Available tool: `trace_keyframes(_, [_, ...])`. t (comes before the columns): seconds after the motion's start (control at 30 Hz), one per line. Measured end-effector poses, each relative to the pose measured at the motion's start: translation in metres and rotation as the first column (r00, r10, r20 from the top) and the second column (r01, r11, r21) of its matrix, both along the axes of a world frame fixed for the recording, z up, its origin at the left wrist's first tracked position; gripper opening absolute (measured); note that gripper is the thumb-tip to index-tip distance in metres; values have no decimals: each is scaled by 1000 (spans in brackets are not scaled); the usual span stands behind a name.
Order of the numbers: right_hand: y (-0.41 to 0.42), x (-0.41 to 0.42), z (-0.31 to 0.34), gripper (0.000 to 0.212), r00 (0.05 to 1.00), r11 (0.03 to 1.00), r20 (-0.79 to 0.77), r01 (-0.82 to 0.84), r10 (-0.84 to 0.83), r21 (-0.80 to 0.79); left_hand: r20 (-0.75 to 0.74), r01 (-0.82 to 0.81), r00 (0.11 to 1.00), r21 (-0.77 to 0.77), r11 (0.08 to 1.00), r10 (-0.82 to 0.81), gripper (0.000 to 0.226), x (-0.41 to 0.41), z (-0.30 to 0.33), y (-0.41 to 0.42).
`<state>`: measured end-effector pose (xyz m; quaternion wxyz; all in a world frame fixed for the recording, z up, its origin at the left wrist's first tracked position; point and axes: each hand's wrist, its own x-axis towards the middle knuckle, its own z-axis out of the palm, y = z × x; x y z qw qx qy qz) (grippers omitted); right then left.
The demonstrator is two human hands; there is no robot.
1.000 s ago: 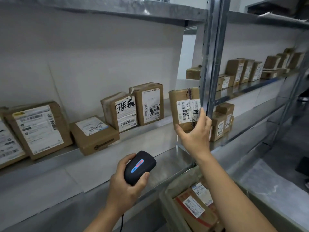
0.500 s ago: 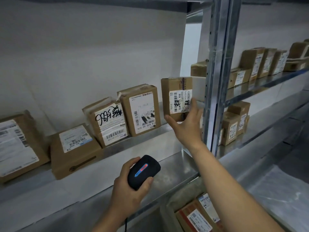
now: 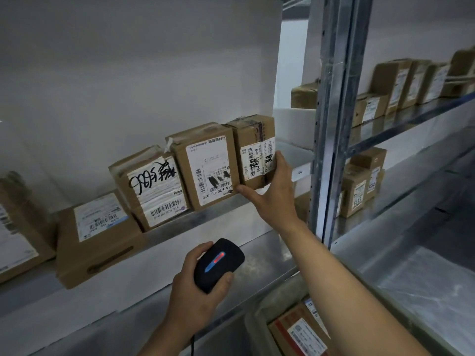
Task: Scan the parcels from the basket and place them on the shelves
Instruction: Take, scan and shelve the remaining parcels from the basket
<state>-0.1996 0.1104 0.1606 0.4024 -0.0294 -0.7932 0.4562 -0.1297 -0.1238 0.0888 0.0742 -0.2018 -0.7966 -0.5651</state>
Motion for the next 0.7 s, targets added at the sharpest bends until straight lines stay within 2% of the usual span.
trace_keyframes(0.2, [-1, 1, 4, 111, 999, 999, 35, -3, 2, 43, 16, 43, 999, 7, 999, -43, 65, -1, -1, -2])
trace_keyframes(0.43, [5, 25, -11, 111, 995, 999, 88, 39, -39, 2, 31, 79, 996, 20, 997, -80, 60, -1, -4, -3])
trace_keyframes(0.53, [8, 47, -28, 102, 987, 997, 141, 78, -81, 30, 27, 118, 993, 29, 993, -119, 62, 1, -2, 5])
trace_keyframes(0.7, [19, 90, -58, 75, 957, 964, 178, 196, -228, 179, 21, 230, 973, 45, 972, -231, 62, 8, -6, 29])
